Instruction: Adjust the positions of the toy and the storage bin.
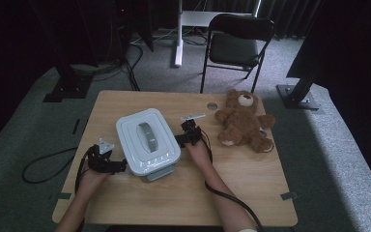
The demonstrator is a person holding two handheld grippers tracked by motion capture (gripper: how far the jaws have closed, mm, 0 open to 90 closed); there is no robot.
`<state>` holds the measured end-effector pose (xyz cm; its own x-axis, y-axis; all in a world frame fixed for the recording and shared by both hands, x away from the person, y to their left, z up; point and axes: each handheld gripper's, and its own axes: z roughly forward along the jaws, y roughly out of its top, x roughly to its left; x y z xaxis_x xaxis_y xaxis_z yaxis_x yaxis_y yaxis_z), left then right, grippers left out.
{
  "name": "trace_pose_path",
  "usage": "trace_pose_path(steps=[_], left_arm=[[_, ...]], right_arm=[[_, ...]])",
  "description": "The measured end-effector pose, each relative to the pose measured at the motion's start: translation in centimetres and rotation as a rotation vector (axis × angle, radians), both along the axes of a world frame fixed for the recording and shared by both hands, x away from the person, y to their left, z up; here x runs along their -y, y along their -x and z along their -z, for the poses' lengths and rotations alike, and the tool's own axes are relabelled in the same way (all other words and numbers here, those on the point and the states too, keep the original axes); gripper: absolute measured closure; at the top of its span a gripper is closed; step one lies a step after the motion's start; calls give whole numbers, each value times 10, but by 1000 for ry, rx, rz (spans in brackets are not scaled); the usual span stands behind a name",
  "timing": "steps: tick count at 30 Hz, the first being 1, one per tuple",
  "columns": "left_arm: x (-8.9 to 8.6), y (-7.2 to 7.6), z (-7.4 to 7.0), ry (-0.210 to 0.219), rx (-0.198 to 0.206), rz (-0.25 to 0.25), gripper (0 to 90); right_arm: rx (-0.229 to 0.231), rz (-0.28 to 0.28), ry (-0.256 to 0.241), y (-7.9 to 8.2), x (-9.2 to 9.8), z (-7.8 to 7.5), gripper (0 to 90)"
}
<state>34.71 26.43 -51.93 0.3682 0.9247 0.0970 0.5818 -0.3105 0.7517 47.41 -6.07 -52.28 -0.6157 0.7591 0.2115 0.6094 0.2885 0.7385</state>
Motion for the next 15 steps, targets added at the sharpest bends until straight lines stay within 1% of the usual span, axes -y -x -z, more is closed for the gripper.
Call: trace_pose_path(steps=[1,2,3,6,9,12,13,15], left_arm=[[-2,-2,0,-2,-2,-8,18],[-4,-4,0,1,-7,-13,18],[-5,-5,0,9,-8,-19,18],[-7,-8,-2,17,-1,-35,18],[-7,-10,-4,34,13,-49,18],[-4,-11,-4,25,9,-44,18],[0,-11,-5,19,11,-33,18],[2,-11,-6,7,11,-29,18]], right_arm=[[1,0,3,-1,0,-1,115],[0,-2,-6,-2,1,-2,115],[4,2,-3,-4,1,-3,115],[12,7,-21,-7,2,-8,115],[21,17,4,-10,-1,-12,115],[22,14,14,-11,-4,-12,115],[15,7,7,-11,-7,-10,115],[1,-7,-8,-11,-9,-8,115]])
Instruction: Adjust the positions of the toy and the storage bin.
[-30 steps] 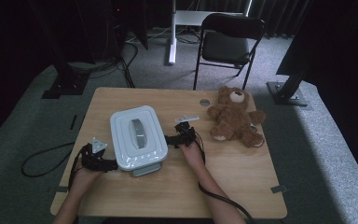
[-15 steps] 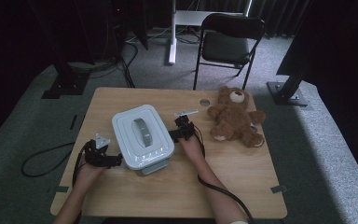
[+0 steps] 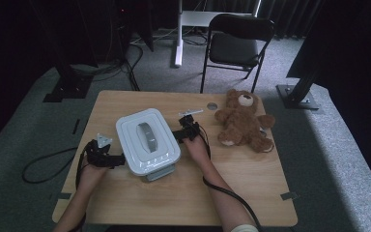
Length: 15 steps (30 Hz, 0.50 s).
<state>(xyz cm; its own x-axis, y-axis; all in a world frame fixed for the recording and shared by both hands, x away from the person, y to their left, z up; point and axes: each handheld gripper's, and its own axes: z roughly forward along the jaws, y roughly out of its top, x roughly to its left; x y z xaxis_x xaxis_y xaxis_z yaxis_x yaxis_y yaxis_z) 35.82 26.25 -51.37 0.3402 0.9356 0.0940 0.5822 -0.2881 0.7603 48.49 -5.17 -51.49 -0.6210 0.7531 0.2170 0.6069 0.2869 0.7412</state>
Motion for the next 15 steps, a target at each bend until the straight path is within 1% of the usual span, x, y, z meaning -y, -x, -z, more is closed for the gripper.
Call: trace_pose_path(steps=[1,3,5,6,7,9,11,13,15], left_arm=[[0,0,0,2,-6,5,19],[0,0,0,11,-21,13,18],[0,0,0,11,-21,13,19],[3,3,1,1,-34,33,19],[3,4,1,-1,-36,35,19],[4,5,0,0,-35,35,19],[6,7,0,-9,-33,29,19],[9,8,-2,-20,-33,31,20],[12,10,-2,-26,-26,31,23]], right_arm=[[-4,-4,-1,0,-1,1,115],[-18,-9,-19,0,-1,3,116],[-22,-10,-27,0,0,4,116],[-23,-9,-31,1,1,4,118],[-24,-10,-34,1,1,5,125],[-8,-18,-35,4,2,5,126],[2,-24,-34,6,3,5,130],[-2,-27,-21,7,4,4,135],[3,-34,-18,9,5,4,141]])
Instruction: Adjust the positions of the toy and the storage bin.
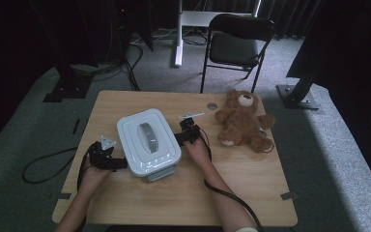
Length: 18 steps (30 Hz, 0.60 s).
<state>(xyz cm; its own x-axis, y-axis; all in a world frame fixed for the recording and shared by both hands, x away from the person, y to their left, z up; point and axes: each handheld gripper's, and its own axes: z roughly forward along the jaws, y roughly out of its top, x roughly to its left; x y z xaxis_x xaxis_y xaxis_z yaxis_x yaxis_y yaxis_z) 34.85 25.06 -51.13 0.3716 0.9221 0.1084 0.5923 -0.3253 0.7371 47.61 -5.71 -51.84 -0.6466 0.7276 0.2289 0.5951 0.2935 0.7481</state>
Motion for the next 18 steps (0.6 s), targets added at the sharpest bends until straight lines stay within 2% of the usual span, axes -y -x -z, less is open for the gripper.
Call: trace_pose_path(steps=[6,7,9,14,18], left_arm=[[7,7,-3,-3,-3,27,23],[10,9,-4,-18,0,35,23],[12,12,-4,-20,-5,39,23],[16,17,-4,0,-8,44,23],[24,23,-5,-21,1,67,23]], right_arm=[[3,-11,-12,4,8,1,145],[3,-15,-13,6,10,1,149],[7,-17,-10,9,11,1,151],[23,-32,11,15,16,-2,151],[34,-44,14,21,24,-4,151]])
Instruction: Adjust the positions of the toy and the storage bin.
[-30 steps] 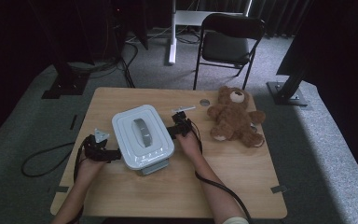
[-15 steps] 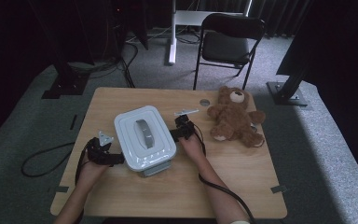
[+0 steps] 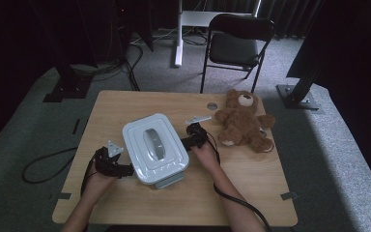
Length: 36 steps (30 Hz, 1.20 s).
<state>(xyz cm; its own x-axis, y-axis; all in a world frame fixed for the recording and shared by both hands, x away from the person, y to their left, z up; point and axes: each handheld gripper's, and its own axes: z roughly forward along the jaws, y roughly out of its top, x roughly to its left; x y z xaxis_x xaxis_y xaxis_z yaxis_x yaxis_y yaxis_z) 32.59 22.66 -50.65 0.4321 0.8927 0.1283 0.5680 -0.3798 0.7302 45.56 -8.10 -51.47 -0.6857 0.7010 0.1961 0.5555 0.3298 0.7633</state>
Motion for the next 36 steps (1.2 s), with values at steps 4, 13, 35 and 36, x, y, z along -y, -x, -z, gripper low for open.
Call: trace_pose_path(steps=[4,13,35,36], left_arm=[[9,5,0,-7,-2,26,23],[35,15,2,0,-1,102,23],[14,25,19,106,-1,179,22],[9,27,21,113,2,182,22]], right_arm=[[7,1,-2,5,6,0,152],[10,1,-9,17,38,-1,151],[83,18,39,49,75,24,128],[85,18,39,52,75,25,127]])
